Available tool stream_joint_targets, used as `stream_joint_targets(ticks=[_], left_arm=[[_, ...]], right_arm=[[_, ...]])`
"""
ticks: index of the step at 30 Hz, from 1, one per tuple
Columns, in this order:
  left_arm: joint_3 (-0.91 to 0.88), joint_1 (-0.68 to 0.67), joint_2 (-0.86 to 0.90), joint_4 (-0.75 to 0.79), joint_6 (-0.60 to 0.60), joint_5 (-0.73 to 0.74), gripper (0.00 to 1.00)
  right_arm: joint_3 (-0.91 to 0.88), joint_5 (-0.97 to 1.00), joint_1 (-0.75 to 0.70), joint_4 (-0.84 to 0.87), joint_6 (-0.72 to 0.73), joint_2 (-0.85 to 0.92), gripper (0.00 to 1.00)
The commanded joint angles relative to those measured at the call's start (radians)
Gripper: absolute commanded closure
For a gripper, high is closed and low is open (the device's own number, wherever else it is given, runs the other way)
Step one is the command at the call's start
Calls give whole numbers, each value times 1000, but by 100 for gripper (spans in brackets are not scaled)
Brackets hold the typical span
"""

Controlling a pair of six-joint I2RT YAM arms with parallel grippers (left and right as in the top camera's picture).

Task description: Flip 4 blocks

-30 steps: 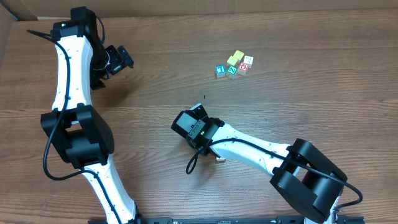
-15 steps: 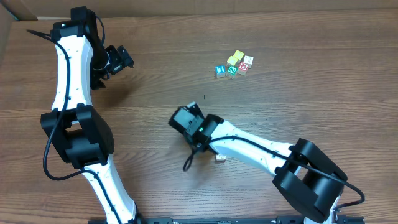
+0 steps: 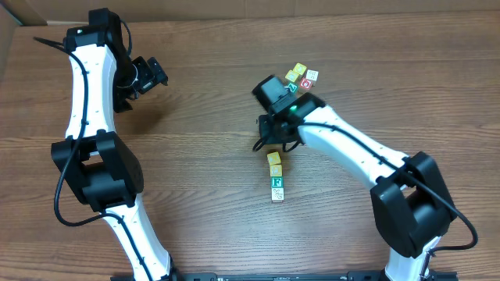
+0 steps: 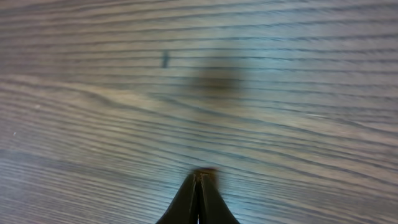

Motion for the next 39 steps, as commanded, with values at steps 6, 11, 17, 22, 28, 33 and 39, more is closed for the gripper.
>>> stream_joint_targets(ticks=[6, 11, 17, 22, 28, 33, 39], left_arm=[[-3, -7, -9, 0, 8, -3, 0], [-3, -7, -9, 0, 8, -3, 0], [-3, -7, -9, 0, 8, -3, 0], [-3, -7, -9, 0, 8, -3, 0], [-3, -7, -9, 0, 8, -3, 0], [-3, -7, -9, 0, 8, -3, 0], [-3, -7, -9, 0, 8, -3, 0]], right_arm=[[-8, -70, 5, -27, 29, -11, 96], [-53, -74, 6, 5, 32, -11, 96], [-101, -74, 8, 61, 35, -11, 96], [-124, -74, 10, 72, 59, -11, 96], [-158, -73, 10, 108, 61, -11, 96], [-158, -73, 9, 112, 61, -11, 96], [-158, -73, 9, 89, 61, -11, 96]])
